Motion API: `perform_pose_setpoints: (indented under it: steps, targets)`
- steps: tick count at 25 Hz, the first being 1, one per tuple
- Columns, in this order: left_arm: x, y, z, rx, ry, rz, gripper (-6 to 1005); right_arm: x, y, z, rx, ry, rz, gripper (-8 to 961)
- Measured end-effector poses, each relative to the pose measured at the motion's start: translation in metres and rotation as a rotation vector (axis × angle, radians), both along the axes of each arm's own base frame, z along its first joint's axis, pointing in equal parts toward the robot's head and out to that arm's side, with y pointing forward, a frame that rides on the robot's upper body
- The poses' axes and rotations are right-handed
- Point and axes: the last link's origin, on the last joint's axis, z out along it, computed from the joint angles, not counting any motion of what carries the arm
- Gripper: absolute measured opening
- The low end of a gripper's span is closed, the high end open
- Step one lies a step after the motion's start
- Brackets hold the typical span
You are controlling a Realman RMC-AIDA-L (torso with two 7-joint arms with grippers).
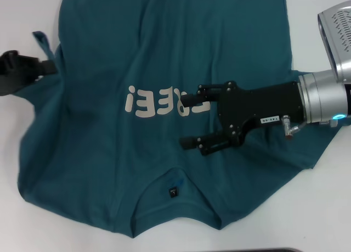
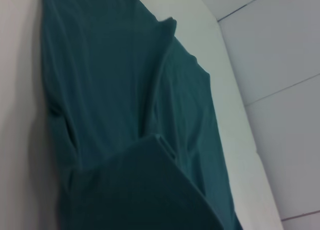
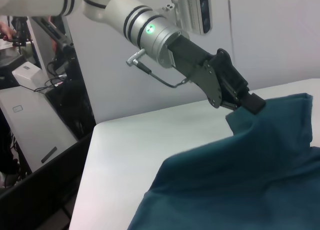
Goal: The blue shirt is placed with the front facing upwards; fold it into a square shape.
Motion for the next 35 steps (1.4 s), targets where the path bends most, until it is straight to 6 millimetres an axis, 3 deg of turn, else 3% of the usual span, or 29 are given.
perform_pose_setpoints:
  steps: [12, 20, 26, 35]
  targets:
    - [0.012, 0.016, -0.057, -0.058, -0.035, 0.001, 62, 0.002, 0.002, 0.001, 0.011, -0.006, -0.010, 925]
    - [0.010, 0.013, -0.050, -0.047, -0.023, -0.037, 113, 0.005, 0.002, 0.002, 0.021, -0.001, -0.021, 925]
    - [0.025, 0.012, -0.051, -0.112, -0.015, -0.119, 321, 0.003, 0.004, 0.002, 0.021, 0.001, -0.018, 925]
    - [-0.014, -0.009, -0.036, -0.086, 0.059, -0.019, 720, 0.002, 0.004, 0.002, 0.012, 0.003, -0.027, 925]
